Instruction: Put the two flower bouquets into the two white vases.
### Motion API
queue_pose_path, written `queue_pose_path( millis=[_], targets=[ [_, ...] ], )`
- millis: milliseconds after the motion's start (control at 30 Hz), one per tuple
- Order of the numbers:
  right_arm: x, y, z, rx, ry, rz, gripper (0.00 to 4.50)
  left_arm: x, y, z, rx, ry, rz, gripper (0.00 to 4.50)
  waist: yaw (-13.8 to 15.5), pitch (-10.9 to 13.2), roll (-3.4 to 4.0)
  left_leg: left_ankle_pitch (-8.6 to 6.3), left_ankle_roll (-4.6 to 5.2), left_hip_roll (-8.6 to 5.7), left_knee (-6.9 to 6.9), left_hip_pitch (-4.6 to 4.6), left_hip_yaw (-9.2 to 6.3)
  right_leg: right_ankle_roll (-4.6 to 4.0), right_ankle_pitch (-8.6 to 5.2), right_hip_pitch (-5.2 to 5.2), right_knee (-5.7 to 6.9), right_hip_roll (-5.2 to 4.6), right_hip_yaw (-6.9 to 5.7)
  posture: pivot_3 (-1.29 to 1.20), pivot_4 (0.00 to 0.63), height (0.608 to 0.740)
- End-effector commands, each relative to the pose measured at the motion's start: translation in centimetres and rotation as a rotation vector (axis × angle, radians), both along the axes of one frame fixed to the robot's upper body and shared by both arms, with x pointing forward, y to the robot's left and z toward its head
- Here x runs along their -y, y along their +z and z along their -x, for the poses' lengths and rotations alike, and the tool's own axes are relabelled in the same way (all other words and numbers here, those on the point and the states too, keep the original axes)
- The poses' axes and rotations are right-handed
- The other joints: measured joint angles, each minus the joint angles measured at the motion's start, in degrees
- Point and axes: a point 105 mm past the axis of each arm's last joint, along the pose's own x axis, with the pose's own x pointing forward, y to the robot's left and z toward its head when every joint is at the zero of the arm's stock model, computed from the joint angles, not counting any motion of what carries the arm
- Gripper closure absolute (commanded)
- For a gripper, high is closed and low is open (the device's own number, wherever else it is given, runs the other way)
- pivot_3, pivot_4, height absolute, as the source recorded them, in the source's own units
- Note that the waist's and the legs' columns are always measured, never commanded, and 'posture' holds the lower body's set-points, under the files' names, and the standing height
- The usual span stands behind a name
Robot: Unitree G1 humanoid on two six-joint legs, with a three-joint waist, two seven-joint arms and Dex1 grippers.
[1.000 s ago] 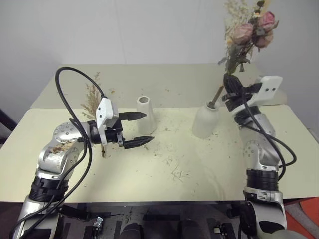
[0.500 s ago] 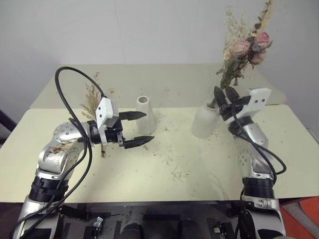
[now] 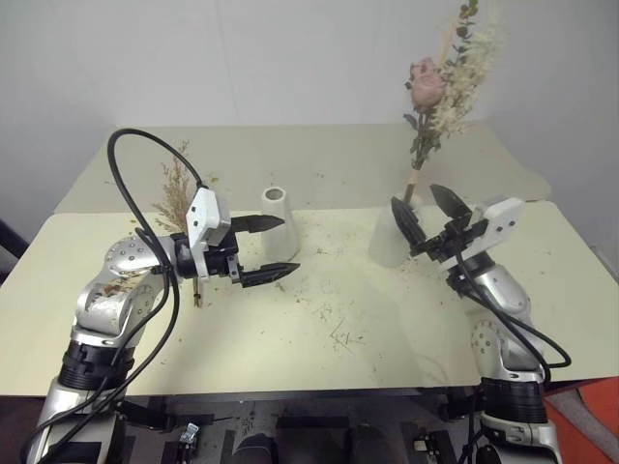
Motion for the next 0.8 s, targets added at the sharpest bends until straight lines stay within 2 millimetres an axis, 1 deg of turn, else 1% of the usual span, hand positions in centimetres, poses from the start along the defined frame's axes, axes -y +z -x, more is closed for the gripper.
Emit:
queue_pose_path(
  millis=[33, 167, 300, 400, 467, 533, 667, 733, 800],
  targets=[
    [-0.2, 1.0, 1.0, 0.039, 0.019, 0.015, 0.02, 0.1, 1.3, 0.2, 0.059, -0.01, 0.01, 0.0, 0.1, 0.0, 0.0, 0.0, 0.0, 0.0, 0.0, 0.0, 0.0, 0.0, 0.0, 0.0, 0.0, 0.0, 0.0, 0.0, 0.15, 0.74],
    [0.1, 0.3, 1.9, 0.019, 0.028, 0.035, 0.02, -0.3, 1.2, 0.3, 0.055, -0.001, 0.011, 0.0, 0.2, 0.0, 0.0, 0.0, 0.0, -0.01, 0.0, -0.05, 0.0, 0.0, 0.0, 0.0, -0.04, 0.0, 0.0, 0.0, 0.15, 0.74],
    [0.6, -0.1, 3.1, -0.002, 0.051, 0.086, 0.02, -1.1, 1.0, 0.8, 0.033, 0.019, 0.029, 0.0, 0.2, 0.0, 0.0, 0.0, 0.0, 0.0, 0.0, -0.05, -0.01, 0.0, 0.0, 0.0, -0.06, 0.0, 0.0, 0.0, 0.15, 0.74],
    [0.7, -0.1, 4.7, -0.052, 0.137, 0.144, 0.02, -3.1, 0.4, 1.3, -0.014, 0.126, 0.053, 0.0, -0.1, 0.0, 0.01, 0.0, 0.0, 0.01, 0.0, -0.02, 0.0, 0.0, 0.0, -0.01, -0.05, 0.0, 0.02, 0.0, 0.15, 0.74],
    [0.5, 0.5, 5.7, -0.085, 0.197, 0.191, 0.02, -4.5, -0.1, 1.0, -0.029, 0.273, 0.054, 0.0, -0.1, 0.0, 0.0, -0.01, 0.01, 0.03, -0.03, 0.0, 0.01, 0.0, 0.0, 0.0, -0.05, 0.01, 0.09, 0.0, 0.15, 0.74],
    [0.3, 1.0, 6.4, -0.117, 0.25, 0.232, 0.02, -5.6, -0.4, 0.1, -0.046, 0.436, 0.05, 0.0, 0.2, 0.0, -0.01, -0.01, 0.01, 0.03, 0.01, 0.01, 0.0, 0.0, 0.0, 0.03, -0.03, 0.01, 0.08, 0.0, 0.15, 0.74],
    [-0.6, 1.5, 7.0, -0.177, 0.305, 0.446, 0.02, -9.2, -1.1, -3.6, -0.184, 0.905, 0.05, 0.0, 1.4, 0.0, -0.07, -0.01, 0.01, -0.01, 0.11, 0.1, -0.11, 0.03, 0.06, 0.19, -0.03, 0.02, 0.0, 0.0, 0.15, 0.74],
    [-1.1, 1.6, 7.4, -0.198, 0.361, 0.512, 0.02, -10.4, -1.4, -4.9, -0.19, 1.096, -0.006, 0.0, 1.6, 0.0, -0.12, 0.0, 0.01, -0.03, 0.21, 0.11, -0.21, 0.08, 0.13, 0.3, -0.08, 0.06, -0.06, 0.0, 0.15, 0.74],
    [-1.7, 1.5, 7.6, -0.204, 0.394, 0.599, 0.02, -10.8, -1.4, -5.9, -0.211, 1.22, -0.049, 0.0, 1.6, 0.0, -0.15, -0.01, 0.01, -0.01, 0.22, 0.15, -0.29, 0.09, 0.14, 0.44, -0.18, 0.13, -0.07, 0.0, 0.15, 0.74]
  ],
)
